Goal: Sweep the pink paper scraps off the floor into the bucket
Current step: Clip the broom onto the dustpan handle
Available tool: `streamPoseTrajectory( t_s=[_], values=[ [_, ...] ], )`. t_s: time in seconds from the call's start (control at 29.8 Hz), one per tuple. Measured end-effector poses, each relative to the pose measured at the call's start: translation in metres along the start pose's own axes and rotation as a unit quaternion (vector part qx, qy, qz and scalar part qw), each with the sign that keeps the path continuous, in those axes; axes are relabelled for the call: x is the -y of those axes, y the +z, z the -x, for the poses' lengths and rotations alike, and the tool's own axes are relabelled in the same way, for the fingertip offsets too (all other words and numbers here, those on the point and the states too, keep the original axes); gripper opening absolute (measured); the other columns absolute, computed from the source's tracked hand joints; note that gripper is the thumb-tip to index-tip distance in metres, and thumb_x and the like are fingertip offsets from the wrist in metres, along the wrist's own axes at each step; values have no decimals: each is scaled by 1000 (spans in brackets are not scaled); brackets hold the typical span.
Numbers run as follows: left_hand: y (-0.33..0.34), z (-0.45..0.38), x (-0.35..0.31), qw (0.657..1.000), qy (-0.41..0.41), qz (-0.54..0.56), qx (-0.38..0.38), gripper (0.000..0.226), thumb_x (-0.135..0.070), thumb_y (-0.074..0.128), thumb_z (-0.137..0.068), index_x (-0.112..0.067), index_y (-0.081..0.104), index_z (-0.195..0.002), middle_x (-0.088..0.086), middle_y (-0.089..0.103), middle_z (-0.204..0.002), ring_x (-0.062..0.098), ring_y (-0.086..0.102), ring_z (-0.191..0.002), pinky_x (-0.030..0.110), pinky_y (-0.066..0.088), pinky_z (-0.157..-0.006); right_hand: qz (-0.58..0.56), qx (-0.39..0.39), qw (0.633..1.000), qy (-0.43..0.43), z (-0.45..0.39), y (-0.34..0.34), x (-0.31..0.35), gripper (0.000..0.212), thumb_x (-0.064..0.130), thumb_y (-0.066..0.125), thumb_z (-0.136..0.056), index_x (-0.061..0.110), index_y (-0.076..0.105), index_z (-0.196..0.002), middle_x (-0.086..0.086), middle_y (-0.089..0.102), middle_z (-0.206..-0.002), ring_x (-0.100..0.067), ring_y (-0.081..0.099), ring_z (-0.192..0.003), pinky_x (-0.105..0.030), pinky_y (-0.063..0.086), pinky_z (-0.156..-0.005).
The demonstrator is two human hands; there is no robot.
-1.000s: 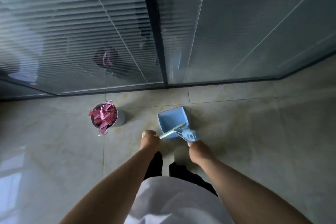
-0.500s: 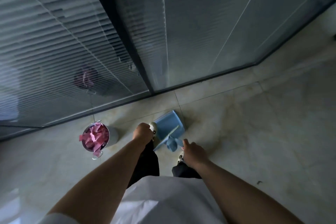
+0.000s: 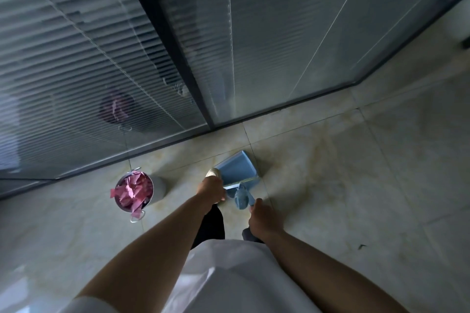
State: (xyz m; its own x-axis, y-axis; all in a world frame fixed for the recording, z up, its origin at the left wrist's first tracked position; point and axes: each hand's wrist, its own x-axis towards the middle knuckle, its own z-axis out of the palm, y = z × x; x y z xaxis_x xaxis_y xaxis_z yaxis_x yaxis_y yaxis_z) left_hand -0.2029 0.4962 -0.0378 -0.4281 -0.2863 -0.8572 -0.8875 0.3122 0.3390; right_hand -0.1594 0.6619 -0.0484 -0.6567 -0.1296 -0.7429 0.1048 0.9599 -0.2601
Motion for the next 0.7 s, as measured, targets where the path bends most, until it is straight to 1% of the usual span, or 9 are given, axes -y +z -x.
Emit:
streamPoseTrajectory(
  t_s=[0.07,0.13,0.2,0.27,0.34,0.4,0.47,0.57,0.7],
  values=[
    [1,1,1,999,-12,51,7,31,-3,43,-96,-18,47,-70,3,55,-72,17,54,-62,41,53,-86,-26,0,1000,14,1,1,2,29,27,38,-99,8,43,-120,-12,63,-116,-29,60,-109,-37,48,-89],
    [2,3,-2,997,-23,71,5,28,-3,40,-98,-14,51,-74,2,52,-69,15,54,-53,29,53,-65,-49,-10,998,30,2,0,4,29,28,37,-100,8,45,-120,-11,62,-116,-28,59,-110,-36,47,-90],
    [5,6,-6,995,-47,85,-14,21,0,38,-98,-5,58,-94,3,50,-68,12,53,-34,16,44,-39,-62,-15,997,47,4,-1,4,32,31,34,-102,9,46,-122,-11,61,-118,-27,58,-112,-34,46,-91],
    [7,5,-6,995,-54,76,-19,28,1,37,-98,1,55,-119,5,49,-70,11,52,-31,11,36,-30,-71,-10,996,53,5,0,6,33,31,33,-102,9,47,-123,-11,61,-119,-27,57,-113,-34,46,-92],
    [7,7,-7,996,-47,73,-12,30,-3,39,-99,1,51,-126,5,49,-71,12,53,-36,10,34,-28,-77,1,996,51,7,1,7,32,28,34,-101,8,46,-123,-12,61,-119,-28,57,-114,-35,46,-93],
    [6,11,-6,994,-51,96,-10,24,-4,43,-98,0,51,-120,3,48,-71,2,50,-27,10,33,-27,-95,17,994,45,6,3,8,30,24,37,-100,5,45,-122,-15,62,-117,-30,59,-111,-36,46,-90],
    [5,16,-5,995,-36,92,15,14,-2,43,-97,-7,56,-100,-2,49,-71,-6,47,-26,9,38,-32,-127,43,990,37,2,7,8,30,21,43,-97,1,47,-119,-18,63,-113,-32,61,-105,-36,49,-84],
    [3,25,2,996,-17,73,56,29,-7,41,-98,-23,48,-75,-6,54,-69,-6,50,-31,14,44,-42,-167,83,981,45,-6,12,8,32,25,51,-91,4,50,-115,-14,60,-107,-25,60,-97,-32,48,-80],
    [-1,30,11,990,-40,123,51,19,-15,41,-98,-15,55,-85,-2,61,-69,1,55,-38,17,46,-45,-210,39,974,79,-10,1,19,25,15,45,-93,5,47,-116,-19,59,-108,-32,59,-96,-28,37,-71]
  ],
)
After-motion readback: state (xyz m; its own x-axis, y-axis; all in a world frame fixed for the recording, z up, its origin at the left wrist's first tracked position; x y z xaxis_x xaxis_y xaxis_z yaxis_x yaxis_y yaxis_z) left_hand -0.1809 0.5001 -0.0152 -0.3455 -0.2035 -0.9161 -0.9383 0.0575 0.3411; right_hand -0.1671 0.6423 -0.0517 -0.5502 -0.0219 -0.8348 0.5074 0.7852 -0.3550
